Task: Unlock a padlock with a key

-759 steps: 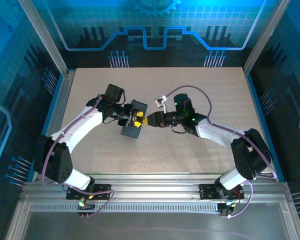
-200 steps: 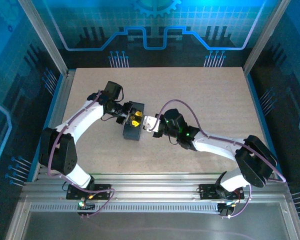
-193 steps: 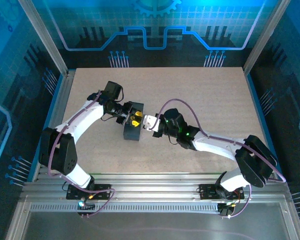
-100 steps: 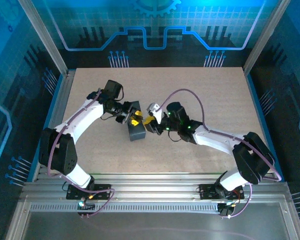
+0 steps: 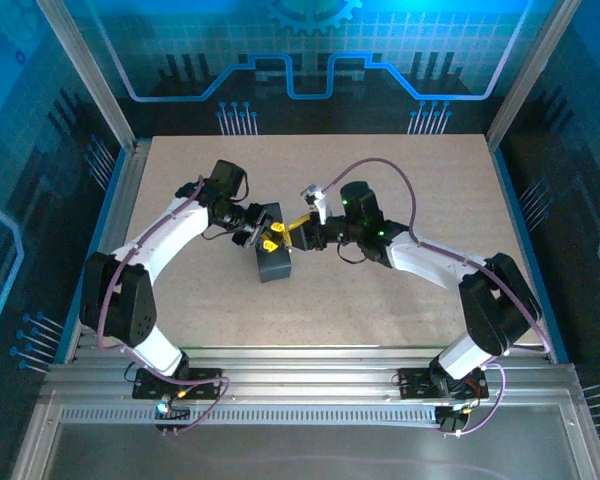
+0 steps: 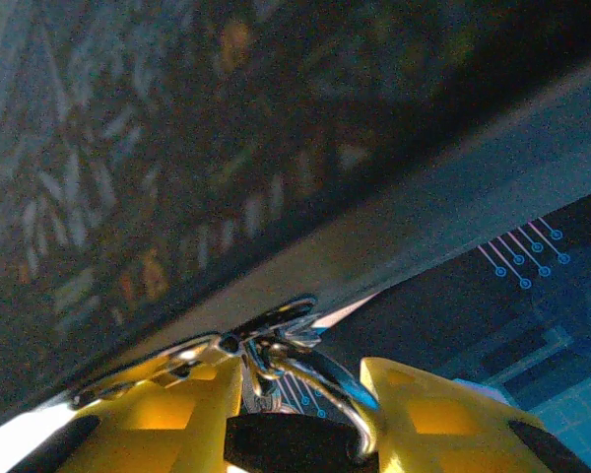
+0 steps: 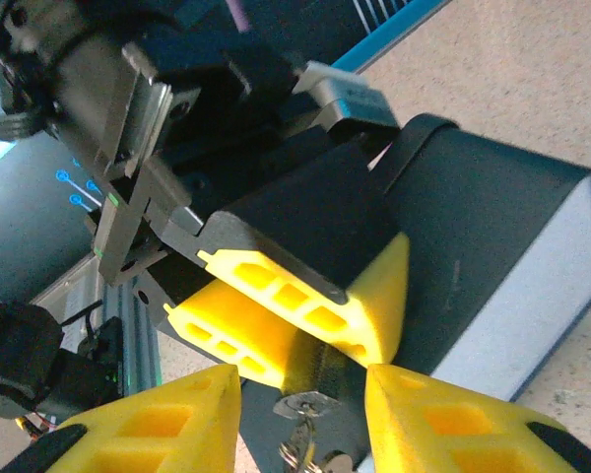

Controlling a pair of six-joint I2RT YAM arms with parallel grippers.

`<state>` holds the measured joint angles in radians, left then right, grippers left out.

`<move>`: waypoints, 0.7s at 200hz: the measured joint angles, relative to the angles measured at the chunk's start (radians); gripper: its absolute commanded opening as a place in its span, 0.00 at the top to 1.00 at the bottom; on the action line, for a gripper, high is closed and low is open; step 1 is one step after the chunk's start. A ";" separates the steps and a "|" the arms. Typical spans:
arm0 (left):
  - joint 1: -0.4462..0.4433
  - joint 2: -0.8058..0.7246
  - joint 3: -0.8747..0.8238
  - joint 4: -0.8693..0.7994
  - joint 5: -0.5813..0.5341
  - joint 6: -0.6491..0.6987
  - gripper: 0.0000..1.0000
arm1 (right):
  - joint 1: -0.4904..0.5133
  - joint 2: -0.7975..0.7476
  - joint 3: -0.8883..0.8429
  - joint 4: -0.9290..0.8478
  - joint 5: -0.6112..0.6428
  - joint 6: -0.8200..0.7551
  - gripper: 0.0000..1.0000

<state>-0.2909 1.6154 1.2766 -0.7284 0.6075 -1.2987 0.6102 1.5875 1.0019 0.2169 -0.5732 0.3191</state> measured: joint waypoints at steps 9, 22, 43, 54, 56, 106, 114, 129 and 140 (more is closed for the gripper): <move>0.000 0.004 0.001 0.000 0.000 0.000 1.00 | 0.008 0.016 0.005 0.000 -0.002 0.003 0.62; 0.000 0.007 0.002 0.001 0.000 0.000 1.00 | 0.016 0.034 0.006 0.000 -0.003 0.014 0.62; 0.000 0.007 0.002 0.001 0.000 0.000 1.00 | 0.018 0.056 0.006 0.000 -0.003 0.032 0.62; 0.000 0.007 0.002 0.001 0.000 0.000 1.00 | 0.018 0.066 0.006 0.005 -0.004 0.045 0.64; 0.000 0.007 0.002 0.001 0.000 0.000 1.00 | 0.018 0.068 0.006 0.006 -0.004 0.050 0.64; 0.008 0.008 0.004 0.008 -0.012 0.011 0.82 | 0.026 0.102 0.018 0.046 -0.011 0.124 0.93; 0.009 0.008 0.005 0.007 -0.012 0.020 0.77 | 0.026 0.102 0.019 0.044 -0.010 0.132 0.94; 0.013 0.008 0.011 0.002 -0.012 0.034 0.64 | 0.025 0.102 0.023 0.038 -0.011 0.133 0.96; 0.016 0.008 0.012 -0.001 -0.010 0.048 0.57 | 0.024 0.102 0.030 0.028 -0.011 0.132 0.96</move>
<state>-0.2745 1.6230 1.2888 -0.7292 0.5976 -1.2510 0.6342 1.6894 1.0321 0.2447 -0.5838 0.4515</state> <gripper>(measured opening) 0.369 0.115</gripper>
